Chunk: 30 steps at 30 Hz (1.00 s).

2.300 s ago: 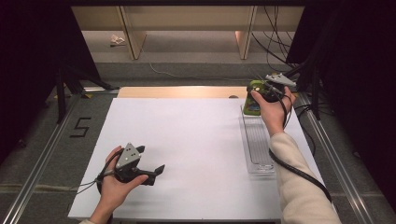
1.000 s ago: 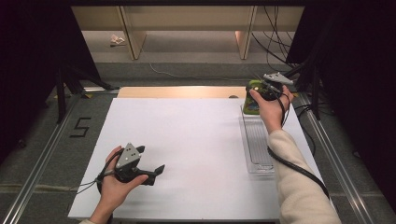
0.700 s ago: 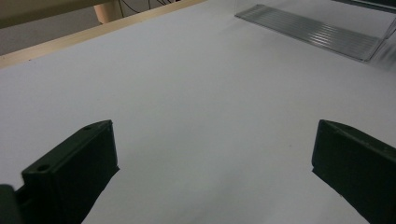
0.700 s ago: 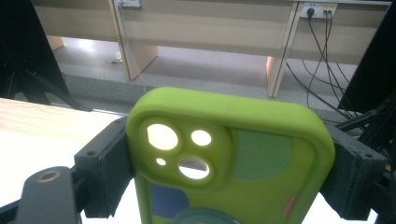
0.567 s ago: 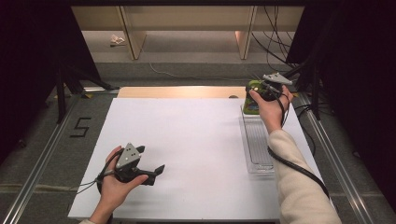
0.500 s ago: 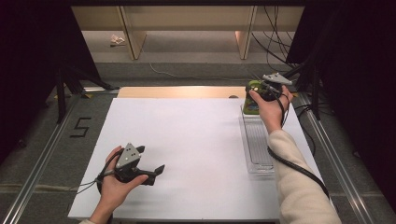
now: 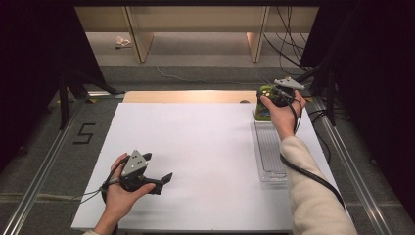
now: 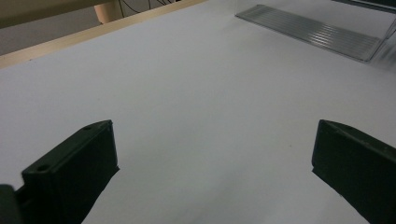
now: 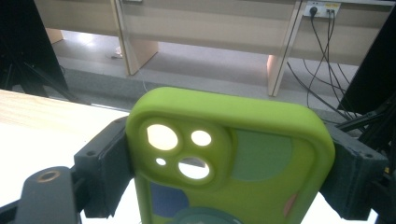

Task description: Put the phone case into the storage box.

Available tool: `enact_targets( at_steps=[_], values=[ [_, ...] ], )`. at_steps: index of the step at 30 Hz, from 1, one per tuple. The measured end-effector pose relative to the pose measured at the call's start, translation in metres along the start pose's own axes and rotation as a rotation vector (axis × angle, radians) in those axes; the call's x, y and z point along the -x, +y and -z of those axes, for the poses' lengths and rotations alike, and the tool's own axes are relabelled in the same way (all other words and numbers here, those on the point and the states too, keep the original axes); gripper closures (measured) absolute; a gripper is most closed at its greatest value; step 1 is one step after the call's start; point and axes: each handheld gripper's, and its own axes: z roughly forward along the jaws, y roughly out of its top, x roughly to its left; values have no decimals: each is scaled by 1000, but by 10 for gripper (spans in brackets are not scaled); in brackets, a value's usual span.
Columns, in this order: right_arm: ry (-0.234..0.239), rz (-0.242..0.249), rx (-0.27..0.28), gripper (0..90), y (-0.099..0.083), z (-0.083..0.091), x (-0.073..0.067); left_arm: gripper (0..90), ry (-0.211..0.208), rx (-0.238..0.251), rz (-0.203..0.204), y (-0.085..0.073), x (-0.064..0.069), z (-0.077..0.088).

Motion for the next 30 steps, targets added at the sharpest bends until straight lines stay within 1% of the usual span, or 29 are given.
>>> enact_targets(
  at_steps=[15,30],
  values=[
    [-2,4,-15,167,-5,-5,0,0,-1,-1,-1,0,0,0],
    [2,18,-45,166,-10,-11,1,0,0,0,7,0,-1,-1]
  ],
)
